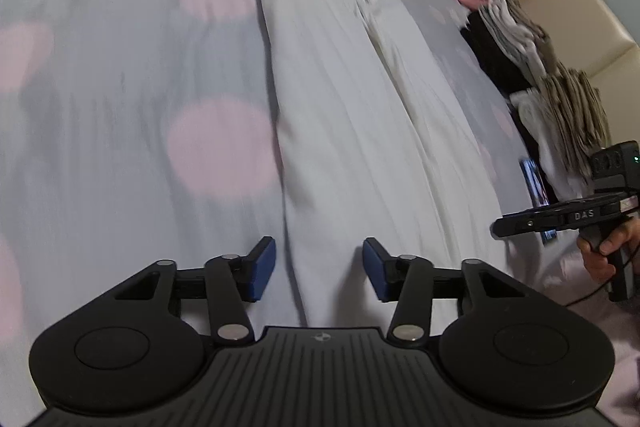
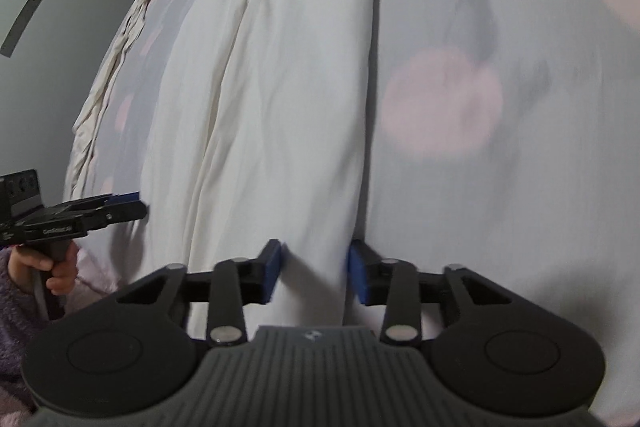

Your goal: Fold clothes

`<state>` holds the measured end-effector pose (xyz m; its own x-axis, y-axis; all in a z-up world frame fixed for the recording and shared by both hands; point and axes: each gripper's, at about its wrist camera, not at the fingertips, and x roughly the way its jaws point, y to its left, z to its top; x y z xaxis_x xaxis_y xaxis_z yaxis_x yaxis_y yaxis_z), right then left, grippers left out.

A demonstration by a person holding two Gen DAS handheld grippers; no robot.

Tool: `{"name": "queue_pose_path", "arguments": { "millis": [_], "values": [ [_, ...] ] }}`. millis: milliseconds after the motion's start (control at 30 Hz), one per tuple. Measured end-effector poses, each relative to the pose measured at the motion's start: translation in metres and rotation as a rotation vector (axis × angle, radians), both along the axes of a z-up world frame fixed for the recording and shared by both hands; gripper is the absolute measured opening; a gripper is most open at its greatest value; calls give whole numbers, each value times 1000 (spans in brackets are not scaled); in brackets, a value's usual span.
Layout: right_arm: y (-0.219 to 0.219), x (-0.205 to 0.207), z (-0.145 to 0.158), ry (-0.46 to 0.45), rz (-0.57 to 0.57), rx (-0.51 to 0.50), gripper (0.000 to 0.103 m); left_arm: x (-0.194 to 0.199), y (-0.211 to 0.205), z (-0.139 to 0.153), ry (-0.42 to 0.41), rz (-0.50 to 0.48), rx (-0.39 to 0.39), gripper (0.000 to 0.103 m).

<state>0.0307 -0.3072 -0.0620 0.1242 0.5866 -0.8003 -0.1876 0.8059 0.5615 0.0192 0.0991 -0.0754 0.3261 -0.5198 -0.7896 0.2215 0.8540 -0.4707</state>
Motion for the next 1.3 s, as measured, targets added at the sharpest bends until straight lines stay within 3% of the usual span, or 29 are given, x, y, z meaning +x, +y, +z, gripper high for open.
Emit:
{"name": "queue_pose_path", "arguments": {
  "millis": [267, 433, 667, 700, 733, 833, 867, 967, 1167, 1300],
  "values": [
    [5, -35, -5, 33, 50, 48, 37, -44, 10, -11, 64, -6, -83, 34],
    [-5, -46, -15, 121, 36, 128, 37, -66, 14, -18, 104, -51, -135, 34],
    [-9, -59, -29, 164, 16, 191, 36, -76, 8, -25, 133, -110, -159, 34],
    [-10, -60, -27, 155, 17, 183, 27, -76, 8, -24, 135, -111, -162, 34],
    [-11, -61, -25, 150, 19, 183, 12, -77, 8, -24, 136, -113, -164, 34],
    [-13, -61, -16, 142, 28, 220, 9, -78, 6, -21, 141, -138, -159, 29],
    [-15, -61, -11, 131, 37, 235, 8, -77, 8, -21, 143, -140, -174, 22],
    [-18, -60, 5, 97, 63, 291, 7, -75, 14, -14, 128, -156, -239, 14],
    [-27, -49, 32, 11, 70, 429, 7, -73, 29, 17, 5, -174, -345, 12],
    [-37, -38, 48, -42, 18, 520, 7, -58, 42, 37, -61, -126, -428, 12]
  ]
}}
